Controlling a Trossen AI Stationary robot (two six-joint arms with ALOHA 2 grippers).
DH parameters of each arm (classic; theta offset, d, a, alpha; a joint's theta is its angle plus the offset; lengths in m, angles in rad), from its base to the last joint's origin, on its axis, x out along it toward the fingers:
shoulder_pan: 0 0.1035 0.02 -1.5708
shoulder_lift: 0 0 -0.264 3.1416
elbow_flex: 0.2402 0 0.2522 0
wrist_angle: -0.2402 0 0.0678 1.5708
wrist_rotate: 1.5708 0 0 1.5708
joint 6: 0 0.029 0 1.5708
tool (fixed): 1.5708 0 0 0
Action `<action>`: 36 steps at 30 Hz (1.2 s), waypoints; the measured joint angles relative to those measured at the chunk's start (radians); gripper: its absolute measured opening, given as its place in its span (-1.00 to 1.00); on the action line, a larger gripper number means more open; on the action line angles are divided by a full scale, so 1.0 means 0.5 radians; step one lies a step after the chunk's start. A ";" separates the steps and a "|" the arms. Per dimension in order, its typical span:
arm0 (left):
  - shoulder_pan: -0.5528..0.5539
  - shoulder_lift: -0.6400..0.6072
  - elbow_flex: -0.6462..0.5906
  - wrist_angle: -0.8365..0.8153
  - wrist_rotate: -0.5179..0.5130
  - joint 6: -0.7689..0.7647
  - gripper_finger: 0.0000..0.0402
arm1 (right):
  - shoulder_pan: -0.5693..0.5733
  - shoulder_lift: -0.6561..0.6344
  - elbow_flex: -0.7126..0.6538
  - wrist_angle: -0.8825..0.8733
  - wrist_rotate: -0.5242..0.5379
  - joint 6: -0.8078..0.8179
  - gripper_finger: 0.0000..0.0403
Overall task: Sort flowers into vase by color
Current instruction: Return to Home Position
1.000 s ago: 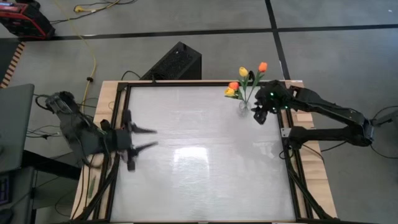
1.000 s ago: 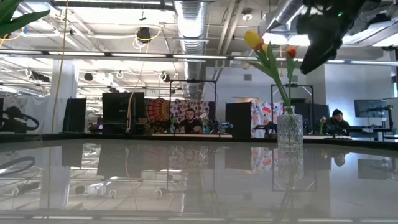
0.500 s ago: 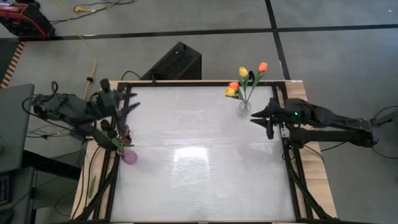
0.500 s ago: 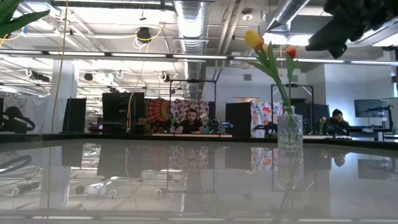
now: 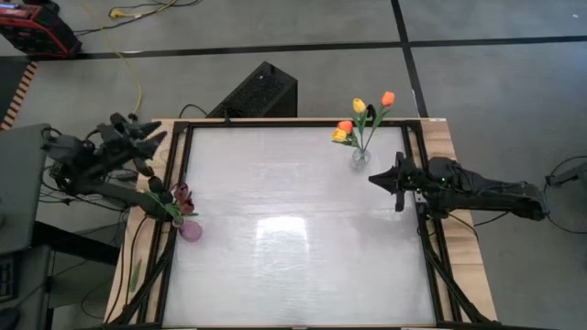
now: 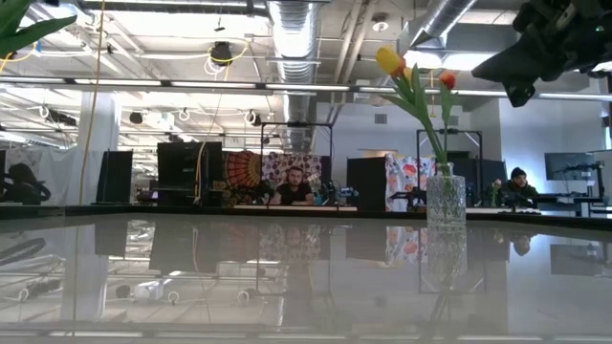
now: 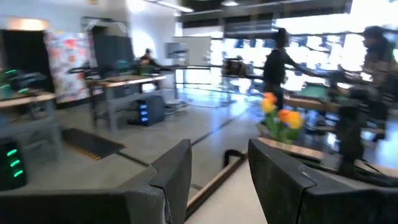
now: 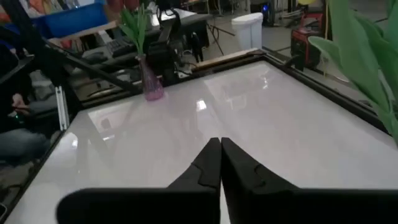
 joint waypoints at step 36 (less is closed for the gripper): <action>-0.002 -0.363 -0.773 0.136 -0.582 -0.323 -0.26 | 0.125 0.003 0.000 0.001 0.107 0.038 -0.88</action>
